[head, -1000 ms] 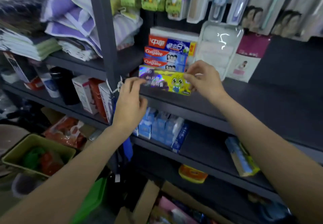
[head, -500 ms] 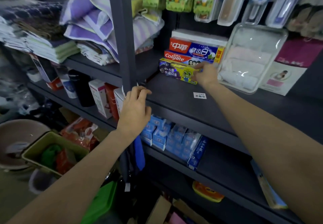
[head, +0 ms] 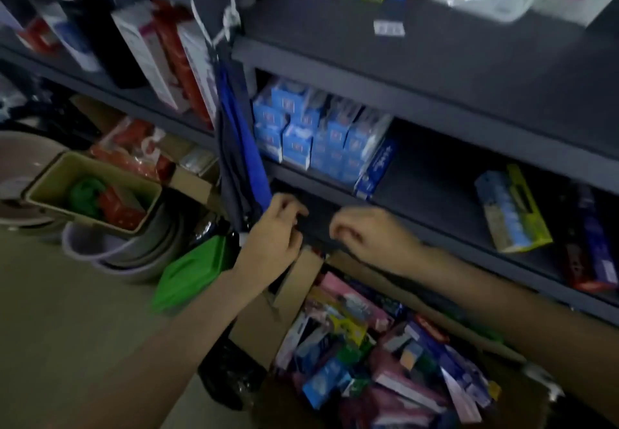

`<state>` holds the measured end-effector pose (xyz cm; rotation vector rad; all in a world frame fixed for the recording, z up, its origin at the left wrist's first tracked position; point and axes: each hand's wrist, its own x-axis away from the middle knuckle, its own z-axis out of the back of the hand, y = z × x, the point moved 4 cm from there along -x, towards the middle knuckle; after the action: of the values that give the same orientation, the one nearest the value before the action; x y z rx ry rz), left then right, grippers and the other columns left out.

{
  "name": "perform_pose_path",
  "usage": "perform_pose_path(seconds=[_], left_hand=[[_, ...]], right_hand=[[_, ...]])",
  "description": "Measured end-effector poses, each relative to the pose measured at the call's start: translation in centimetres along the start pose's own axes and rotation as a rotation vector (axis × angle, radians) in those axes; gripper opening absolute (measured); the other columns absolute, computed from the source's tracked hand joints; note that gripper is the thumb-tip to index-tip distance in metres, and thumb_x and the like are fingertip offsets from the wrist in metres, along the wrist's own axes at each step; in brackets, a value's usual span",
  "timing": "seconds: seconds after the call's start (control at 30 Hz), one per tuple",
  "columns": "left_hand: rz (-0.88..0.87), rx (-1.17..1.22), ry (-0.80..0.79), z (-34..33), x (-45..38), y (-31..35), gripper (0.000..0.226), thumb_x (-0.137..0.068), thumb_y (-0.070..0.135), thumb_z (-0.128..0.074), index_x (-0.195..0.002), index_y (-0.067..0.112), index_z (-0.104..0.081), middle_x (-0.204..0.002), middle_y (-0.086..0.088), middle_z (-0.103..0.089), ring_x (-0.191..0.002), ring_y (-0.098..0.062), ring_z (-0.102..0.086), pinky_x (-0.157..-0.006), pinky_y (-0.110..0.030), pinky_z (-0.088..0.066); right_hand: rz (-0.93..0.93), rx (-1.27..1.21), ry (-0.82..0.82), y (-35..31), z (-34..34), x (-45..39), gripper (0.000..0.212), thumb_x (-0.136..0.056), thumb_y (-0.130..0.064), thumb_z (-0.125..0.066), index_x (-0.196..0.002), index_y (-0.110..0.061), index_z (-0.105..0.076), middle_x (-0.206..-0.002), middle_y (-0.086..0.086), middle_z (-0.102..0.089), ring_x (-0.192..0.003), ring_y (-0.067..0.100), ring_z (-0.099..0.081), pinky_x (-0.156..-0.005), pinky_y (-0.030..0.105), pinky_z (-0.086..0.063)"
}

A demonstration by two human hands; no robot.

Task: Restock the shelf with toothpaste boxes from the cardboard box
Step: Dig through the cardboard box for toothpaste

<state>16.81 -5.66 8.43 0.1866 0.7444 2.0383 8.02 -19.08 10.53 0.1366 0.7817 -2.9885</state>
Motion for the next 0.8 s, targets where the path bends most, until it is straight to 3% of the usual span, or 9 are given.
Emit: perform_pose_path(seconds=[0.17,0.23,0.3,0.37,0.43,0.5,0.57,0.67,0.8], left_hand=[[0.153,-0.137,-0.52,-7.8,6.3,-3.1,0.03,-0.09,0.011,-0.045,-0.119,0.006,-0.048,-0.131,-0.006,-0.033,-0.086,-0.027,-0.059,-0.078,-0.038,-0.049],[0.172,-0.184,-0.58,-8.8,7.7,-3.9,0.031,-0.091,0.013,-0.043,-0.121,0.007,-0.046,-0.13,-0.006,-0.033,-0.087,-0.027,-0.058,-0.079,-0.038,-0.048],[0.193,-0.199,-0.626,-9.3,8.7,-4.6,0.032,-0.091,0.012,-0.044,-0.122,0.007,-0.046,-0.129,-0.007,-0.033,-0.092,-0.03,-0.057,-0.083,-0.038,-0.045],[0.205,-0.192,-0.637,-9.5,9.1,-5.2,0.032,-0.09,0.01,-0.046,-0.121,0.006,-0.046,-0.129,-0.008,-0.033,-0.094,-0.031,-0.057,-0.083,-0.039,-0.046],[0.192,-0.205,-0.621,-9.0,8.6,-5.1,0.034,-0.089,0.01,-0.046,-0.123,0.006,-0.044,-0.131,-0.007,-0.032,-0.093,-0.028,-0.059,-0.08,-0.039,-0.048],[0.125,-0.166,-0.608,-7.9,7.1,-4.1,0.043,-0.088,0.014,-0.049,-0.13,0.009,-0.039,-0.134,-0.004,-0.031,-0.095,-0.026,-0.058,-0.082,-0.038,-0.048],[-0.011,-0.153,-0.561,-6.0,5.0,-2.4,0.051,-0.085,0.024,-0.053,-0.133,0.012,-0.04,-0.133,-0.004,-0.037,-0.106,-0.026,-0.053,-0.091,-0.034,-0.042],[-0.145,-0.115,-0.158,-0.2,0.9,0.6,0.05,-0.075,0.035,-0.041,-0.114,0.008,-0.057,-0.11,-0.011,-0.056,-0.101,-0.031,-0.056,-0.091,-0.031,-0.039],[-0.035,0.013,0.474,10.4,-3.3,3.6,0.029,-0.08,0.008,-0.044,-0.106,0.003,-0.056,-0.104,-0.016,-0.051,-0.09,-0.024,-0.052,-0.081,-0.024,-0.036]], right_hand=[[-0.418,-0.032,-0.788,6.9,-17.7,8.9,0.027,-0.098,-0.015,-0.042,-0.114,-0.005,-0.061,-0.123,0.017,-0.051,-0.096,0.029,-0.052,-0.074,0.03,-0.036],[-0.487,-0.035,-0.917,7.6,-21.7,11.0,0.031,-0.1,-0.016,-0.039,-0.126,-0.008,-0.054,-0.111,0.013,-0.05,-0.07,0.022,-0.048,-0.06,0.028,-0.039],[-0.539,-0.011,-0.97,7.3,-23.8,12.0,0.04,-0.099,-0.008,-0.036,-0.14,-0.009,-0.037,-0.086,0.011,-0.046,-0.053,0.015,-0.028,-0.047,0.025,-0.026],[-0.545,-0.023,-0.865,6.4,-24.2,11.6,0.04,-0.099,-0.007,-0.036,-0.138,-0.017,-0.034,-0.07,0.011,-0.032,-0.052,0.013,-0.024,-0.047,0.027,-0.027],[-0.451,0.007,-0.799,4.9,-22.0,10.1,0.019,-0.098,-0.015,-0.04,-0.109,-0.019,-0.055,-0.071,0.013,-0.041,-0.061,0.021,-0.045,-0.063,0.036,-0.045],[-0.394,-0.054,-0.784,3.3,-17.4,7.9,0.024,-0.096,-0.015,-0.045,-0.117,-0.015,-0.056,-0.105,0.007,-0.06,-0.096,0.024,-0.057,-0.08,0.027,-0.046],[-0.327,-0.179,-0.762,1.0,-10.1,5.4,0.031,-0.094,-0.009,-0.049,-0.125,-0.014,-0.048,-0.103,-0.009,-0.053,-0.1,0.015,-0.05,-0.071,0.014,-0.039],[-0.214,-0.128,-0.486,-2.4,2.8,2.0,0.033,-0.087,-0.015,-0.062,-0.113,-0.024,-0.044,-0.097,-0.005,-0.061,-0.079,0.008,-0.054,-0.07,0.023,-0.044],[-0.181,0.008,-0.024,-5.2,16.8,-1.1,0.026,-0.08,-0.02,-0.072,-0.101,-0.023,-0.058,-0.095,-0.004,-0.067,-0.081,0.003,-0.056,-0.072,0.011,-0.04]])
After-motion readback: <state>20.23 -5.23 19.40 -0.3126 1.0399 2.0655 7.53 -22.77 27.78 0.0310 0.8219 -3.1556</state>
